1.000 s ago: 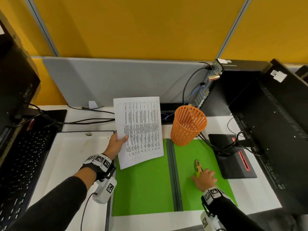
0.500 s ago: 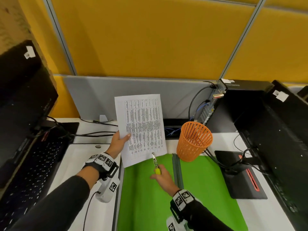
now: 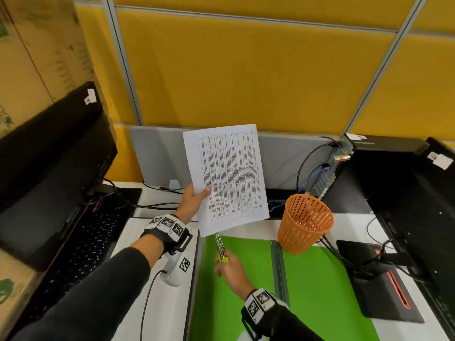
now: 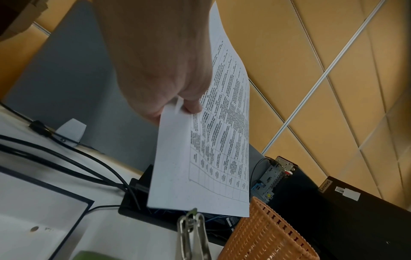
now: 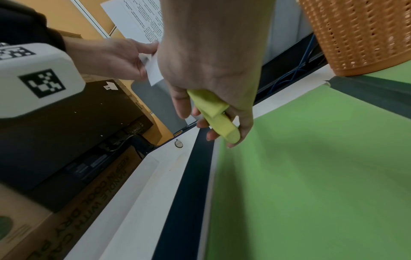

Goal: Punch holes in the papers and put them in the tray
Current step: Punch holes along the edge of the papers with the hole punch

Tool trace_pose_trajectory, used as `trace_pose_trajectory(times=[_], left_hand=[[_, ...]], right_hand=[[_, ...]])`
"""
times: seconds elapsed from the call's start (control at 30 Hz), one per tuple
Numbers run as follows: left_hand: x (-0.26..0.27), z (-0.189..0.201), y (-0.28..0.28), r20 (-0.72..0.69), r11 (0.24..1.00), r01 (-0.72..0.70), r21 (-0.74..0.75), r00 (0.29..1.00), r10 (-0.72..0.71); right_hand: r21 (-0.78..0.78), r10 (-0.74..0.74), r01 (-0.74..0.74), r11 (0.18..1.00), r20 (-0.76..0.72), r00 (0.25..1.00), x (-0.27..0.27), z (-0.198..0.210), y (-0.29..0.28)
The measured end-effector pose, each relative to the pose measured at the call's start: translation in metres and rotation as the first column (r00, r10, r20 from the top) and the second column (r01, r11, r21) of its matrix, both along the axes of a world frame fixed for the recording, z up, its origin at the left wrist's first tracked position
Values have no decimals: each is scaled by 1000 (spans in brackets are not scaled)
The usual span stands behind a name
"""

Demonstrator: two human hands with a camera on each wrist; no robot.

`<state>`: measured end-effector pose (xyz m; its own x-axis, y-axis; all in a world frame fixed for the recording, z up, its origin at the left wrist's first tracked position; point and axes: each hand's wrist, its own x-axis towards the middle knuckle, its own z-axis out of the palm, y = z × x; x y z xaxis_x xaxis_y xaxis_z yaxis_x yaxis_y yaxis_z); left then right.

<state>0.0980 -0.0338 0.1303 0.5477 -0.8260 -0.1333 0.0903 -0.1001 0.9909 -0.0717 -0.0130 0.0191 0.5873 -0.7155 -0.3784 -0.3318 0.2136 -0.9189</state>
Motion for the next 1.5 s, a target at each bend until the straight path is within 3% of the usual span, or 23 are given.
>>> trace_pose_trajectory(times=[0.47, 0.93, 1.5], left_hand=[[-5, -9, 4, -22, 1000, 12, -16, 1000, -12], [-14, -16, 3, -53, 1000, 28, 0, 998, -28], [-28, -28, -4, -76, 997, 73, 19, 995, -71]], right_hand=[[-82, 13, -10, 997, 37, 999, 5, -2, 5], [-67, -119, 116, 991, -36, 992, 7, -45, 7], [-118, -126, 117, 986, -68, 990, -13, -36, 15]])
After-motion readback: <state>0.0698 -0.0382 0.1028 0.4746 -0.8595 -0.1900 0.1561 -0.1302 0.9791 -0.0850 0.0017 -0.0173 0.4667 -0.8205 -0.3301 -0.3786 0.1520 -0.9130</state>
